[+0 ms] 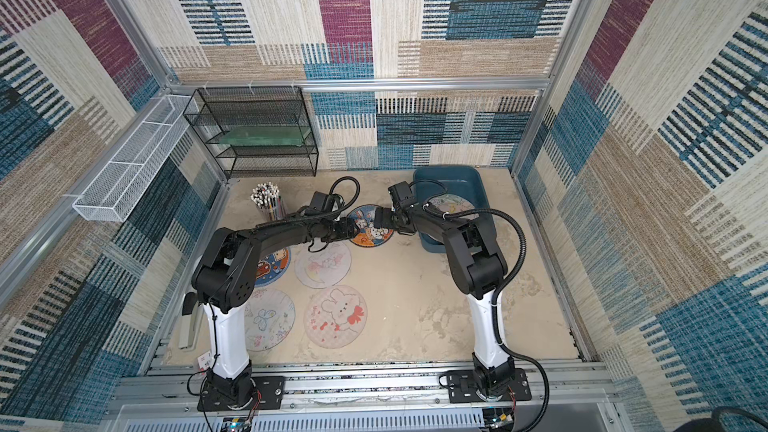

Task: Put the coasters into the storage box
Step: Pick up the coaster from the center of the board.

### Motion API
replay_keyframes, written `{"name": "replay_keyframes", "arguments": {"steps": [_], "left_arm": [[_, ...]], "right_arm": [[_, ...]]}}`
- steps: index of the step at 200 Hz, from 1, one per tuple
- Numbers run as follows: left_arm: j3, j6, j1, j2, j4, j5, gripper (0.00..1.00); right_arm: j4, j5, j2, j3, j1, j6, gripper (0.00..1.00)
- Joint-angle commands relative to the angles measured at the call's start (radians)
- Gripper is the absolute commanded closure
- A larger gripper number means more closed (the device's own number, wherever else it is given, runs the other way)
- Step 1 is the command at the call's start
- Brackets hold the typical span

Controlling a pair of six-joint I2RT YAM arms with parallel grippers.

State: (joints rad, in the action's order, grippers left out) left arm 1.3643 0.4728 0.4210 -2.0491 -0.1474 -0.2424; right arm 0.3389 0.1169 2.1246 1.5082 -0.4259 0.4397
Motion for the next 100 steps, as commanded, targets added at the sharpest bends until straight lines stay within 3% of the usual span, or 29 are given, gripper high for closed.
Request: {"name": "replay_keyframes", "arguments": {"steps": [1, 100], "left_arm": [[0.014, -0.002, -0.001, -0.010, -0.021, -0.006, 0.31], [0.039, 0.016, -0.002, -0.056, -0.026, -0.038, 0.31]], "right_arm": [[0.014, 0.001, 0.014, 0.001, 0.000, 0.010, 0.05], [-0.226, 0.319, 0.028, -0.112, 0.026, 0.088, 0.01]]}}
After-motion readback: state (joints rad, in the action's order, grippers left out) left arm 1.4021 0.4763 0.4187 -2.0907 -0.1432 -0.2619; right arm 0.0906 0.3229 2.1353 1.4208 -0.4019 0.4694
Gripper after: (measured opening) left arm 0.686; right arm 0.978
